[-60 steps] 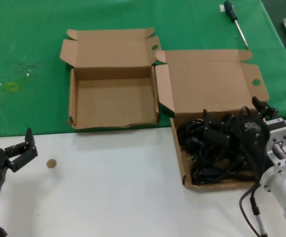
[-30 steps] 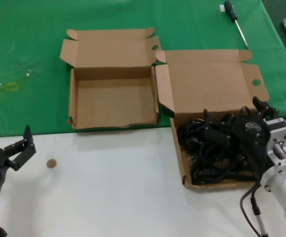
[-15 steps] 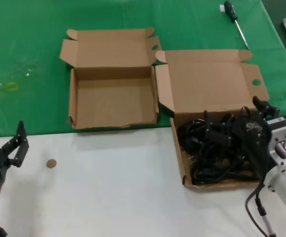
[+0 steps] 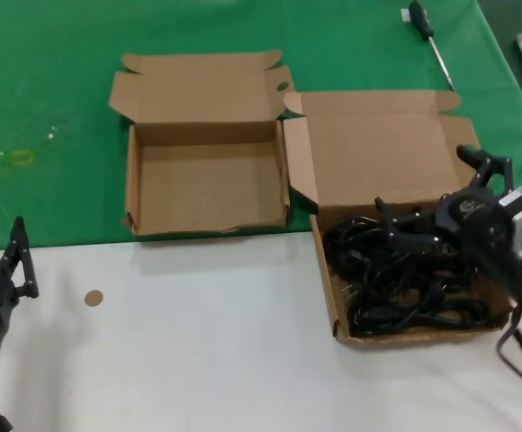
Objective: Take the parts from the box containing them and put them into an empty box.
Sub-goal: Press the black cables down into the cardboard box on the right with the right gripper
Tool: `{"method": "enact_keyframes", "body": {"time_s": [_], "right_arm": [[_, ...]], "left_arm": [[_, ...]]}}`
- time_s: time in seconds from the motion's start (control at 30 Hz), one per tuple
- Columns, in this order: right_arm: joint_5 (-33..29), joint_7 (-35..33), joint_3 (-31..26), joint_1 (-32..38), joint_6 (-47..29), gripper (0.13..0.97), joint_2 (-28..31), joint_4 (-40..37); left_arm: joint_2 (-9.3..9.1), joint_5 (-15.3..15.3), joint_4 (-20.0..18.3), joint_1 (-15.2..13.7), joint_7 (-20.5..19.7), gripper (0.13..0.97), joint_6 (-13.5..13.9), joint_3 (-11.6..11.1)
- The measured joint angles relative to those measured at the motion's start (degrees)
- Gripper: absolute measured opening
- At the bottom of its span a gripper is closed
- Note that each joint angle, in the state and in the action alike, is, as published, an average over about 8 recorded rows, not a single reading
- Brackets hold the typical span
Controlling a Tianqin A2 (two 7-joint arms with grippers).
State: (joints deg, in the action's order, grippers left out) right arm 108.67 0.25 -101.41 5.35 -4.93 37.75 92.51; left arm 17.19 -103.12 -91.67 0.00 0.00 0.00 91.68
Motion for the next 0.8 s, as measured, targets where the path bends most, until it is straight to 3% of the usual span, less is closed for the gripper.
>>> {"method": "enact_keyframes", "body": {"time_s": [0.13, 0.43, 0.8], "right_arm": [[-1.0, -1.9, 1.0, 2.2, -6.4, 0.966, 3.1, -1.0], [-3.1, -9.3, 1.5, 8.9, -22.4, 0.966, 9.9, -3.7], [-8.4, -21.0, -2.3, 19.9, -40.0, 0.966, 15.8, -8.2]], "left_arm": [[0.00, 0.0, 0.0, 0.0, 0.0, 0.300, 0.0, 0.0], [0.00, 0.0, 0.0, 0.0, 0.0, 0.191, 0.0, 0.0], [0.00, 0.0, 0.0, 0.0, 0.0, 0.152, 0.0, 0.0]]}}
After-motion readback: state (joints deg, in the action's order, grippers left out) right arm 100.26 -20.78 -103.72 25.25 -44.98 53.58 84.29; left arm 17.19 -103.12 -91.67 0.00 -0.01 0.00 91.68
